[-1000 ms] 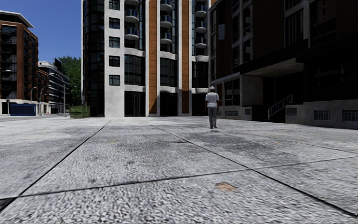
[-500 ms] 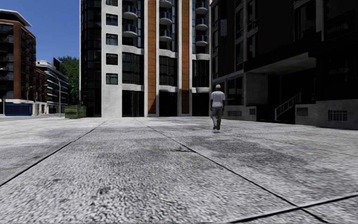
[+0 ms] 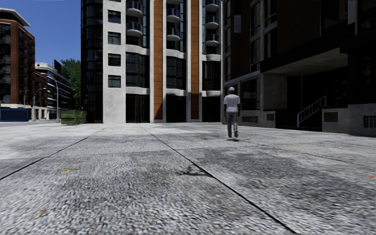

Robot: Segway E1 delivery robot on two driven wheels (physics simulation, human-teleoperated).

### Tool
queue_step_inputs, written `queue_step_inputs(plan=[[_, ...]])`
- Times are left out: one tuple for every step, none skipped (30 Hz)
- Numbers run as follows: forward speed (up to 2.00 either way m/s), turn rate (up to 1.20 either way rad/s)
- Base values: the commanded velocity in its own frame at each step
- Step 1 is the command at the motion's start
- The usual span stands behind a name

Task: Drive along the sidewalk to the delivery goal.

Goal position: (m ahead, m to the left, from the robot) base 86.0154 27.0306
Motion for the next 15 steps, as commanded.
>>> queue_step_inputs(plan=[[2.00, 0.00], [2.00, 0.00], [2.00, 0.00], [2.00, 0.00], [2.00, 0.00], [2.00, 0.00], [2.00, 0.00], [2.00, 0.00], [2.00, 0.00], [2.00, 0.00], [2.00, 0.00], [2.00, 0.00], [2.00, 0.00], [2.00, 0.00], [2.00, 0.00]])
